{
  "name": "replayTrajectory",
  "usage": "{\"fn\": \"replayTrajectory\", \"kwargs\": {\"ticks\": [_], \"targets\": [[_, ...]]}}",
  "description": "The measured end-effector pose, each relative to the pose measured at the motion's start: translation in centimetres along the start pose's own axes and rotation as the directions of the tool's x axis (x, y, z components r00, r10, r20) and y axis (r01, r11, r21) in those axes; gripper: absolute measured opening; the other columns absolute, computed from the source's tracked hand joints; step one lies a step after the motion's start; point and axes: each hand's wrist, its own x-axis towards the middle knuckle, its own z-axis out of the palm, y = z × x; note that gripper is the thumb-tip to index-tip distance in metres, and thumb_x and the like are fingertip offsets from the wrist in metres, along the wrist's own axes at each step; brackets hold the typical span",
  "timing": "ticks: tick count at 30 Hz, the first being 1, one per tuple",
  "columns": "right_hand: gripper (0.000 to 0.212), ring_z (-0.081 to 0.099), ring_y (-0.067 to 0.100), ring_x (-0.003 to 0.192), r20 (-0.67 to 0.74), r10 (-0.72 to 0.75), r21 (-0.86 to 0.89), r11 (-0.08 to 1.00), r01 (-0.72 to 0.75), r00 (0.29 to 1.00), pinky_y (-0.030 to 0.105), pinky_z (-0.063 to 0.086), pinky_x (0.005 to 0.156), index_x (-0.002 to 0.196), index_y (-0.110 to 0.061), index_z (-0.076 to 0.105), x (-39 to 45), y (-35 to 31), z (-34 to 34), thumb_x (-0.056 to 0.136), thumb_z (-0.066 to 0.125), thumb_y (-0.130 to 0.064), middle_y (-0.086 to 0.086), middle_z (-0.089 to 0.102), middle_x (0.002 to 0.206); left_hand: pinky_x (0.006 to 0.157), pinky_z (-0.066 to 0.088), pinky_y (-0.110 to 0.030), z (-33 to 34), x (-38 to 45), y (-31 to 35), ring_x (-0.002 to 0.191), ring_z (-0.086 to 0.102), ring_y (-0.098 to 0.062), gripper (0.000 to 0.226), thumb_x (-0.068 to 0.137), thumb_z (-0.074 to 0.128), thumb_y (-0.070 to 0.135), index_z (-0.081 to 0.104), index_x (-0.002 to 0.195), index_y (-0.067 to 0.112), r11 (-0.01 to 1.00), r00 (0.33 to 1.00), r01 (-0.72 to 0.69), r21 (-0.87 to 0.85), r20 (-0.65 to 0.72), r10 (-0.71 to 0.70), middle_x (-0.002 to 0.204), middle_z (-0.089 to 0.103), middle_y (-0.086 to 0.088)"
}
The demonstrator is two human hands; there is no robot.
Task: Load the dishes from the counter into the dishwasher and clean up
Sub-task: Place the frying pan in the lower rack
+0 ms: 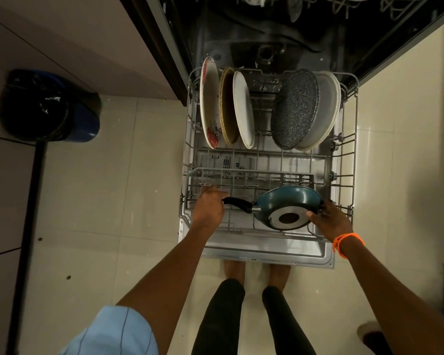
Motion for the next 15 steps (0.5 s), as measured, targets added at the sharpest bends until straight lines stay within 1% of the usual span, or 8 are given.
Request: {"fn": "replayTrajectory", "kwargs": {"ticks": [3, 6, 9, 11, 13, 15], "targets": [[0.056, 0.06, 0.026, 0.117, -0.017, -0.013, 0.012, 1.0, 0.013, 1.0, 0.041, 0.044, 0.099, 0.137, -0.024, 0.049, -0.2, -0.6, 0.3, 0.088, 0.072, -0.039, 0.004, 0.063, 0.131, 0.09, 0.058, -0.038, 0.0, -0.4, -0.1, 0.109, 0.061, -0.022, 0.043, 0.092, 0.064, 0.002, 0.071, 0.126, 0.026, 0.998, 0.999, -0.028, 0.064, -0.024, 0.03, 0.115, 0.066, -0.008], [0.058, 0.059, 0.026, 0.118, -0.042, -0.013, 0.029, 0.999, 0.014, 0.999, 0.038, 0.043, 0.097, 0.139, -0.022, 0.048, -0.4, -0.6, 0.3, 0.088, 0.073, -0.036, 0.005, 0.062, 0.133, 0.089, 0.057, -0.038, 0.5, -1.4, 0.0, 0.119, 0.055, -0.025, 0.048, 0.088, 0.063, -0.004, 0.071, 0.127, 0.023, 0.989, 0.998, -0.05, 0.14, -0.04, 0.056, 0.116, 0.068, -0.008], [0.06, 0.059, 0.027, 0.12, -0.049, -0.012, 0.053, 0.998, 0.014, 0.999, 0.042, 0.044, 0.102, 0.139, -0.023, 0.047, -0.8, -0.5, 0.7, 0.087, 0.074, -0.035, 0.005, 0.061, 0.135, 0.088, 0.057, -0.039, 0.6, -2.5, -0.4, 0.122, 0.052, -0.025, 0.051, 0.088, 0.06, -0.007, 0.069, 0.129, 0.021, 0.978, 0.996, -0.059, 0.199, -0.055, 0.071, 0.119, 0.069, -0.006], [0.06, 0.059, 0.027, 0.12, -0.063, -0.015, 0.059, 0.998, 0.019, 0.998, 0.045, 0.045, 0.104, 0.139, -0.024, 0.047, -1.1, -0.6, 0.8, 0.087, 0.074, -0.035, 0.005, 0.062, 0.134, 0.089, 0.057, -0.04, 0.5, -2.8, -0.7, 0.124, 0.051, -0.025, 0.051, 0.089, 0.06, -0.006, 0.067, 0.132, 0.021, 0.974, 0.995, -0.066, 0.218, -0.056, 0.08, 0.122, 0.067, -0.006], [0.059, 0.059, 0.028, 0.12, -0.084, -0.015, 0.058, 0.998, 0.02, 0.996, 0.045, 0.044, 0.104, 0.139, -0.024, 0.047, -1.2, -0.5, 0.8, 0.087, 0.073, -0.036, 0.006, 0.062, 0.133, 0.093, 0.056, -0.041, 0.4, -2.9, -0.6, 0.127, 0.049, -0.026, 0.05, 0.091, 0.057, -0.006, 0.065, 0.134, 0.018, 0.97, 0.995, -0.072, 0.233, -0.05, 0.086, 0.127, 0.063, -0.007], [0.059, 0.059, 0.029, 0.119, -0.097, -0.016, 0.067, 0.997, 0.022, 0.995, 0.045, 0.044, 0.103, 0.14, -0.025, 0.047, -1.4, -0.6, 0.8, 0.088, 0.072, -0.037, 0.007, 0.063, 0.131, 0.094, 0.055, -0.04, 0.0, -2.5, -0.4, 0.127, 0.049, -0.026, 0.047, 0.093, 0.057, -0.004, 0.065, 0.134, 0.018, 0.961, 0.994, -0.074, 0.266, -0.058, 0.092, 0.128, 0.062, -0.008]]}}
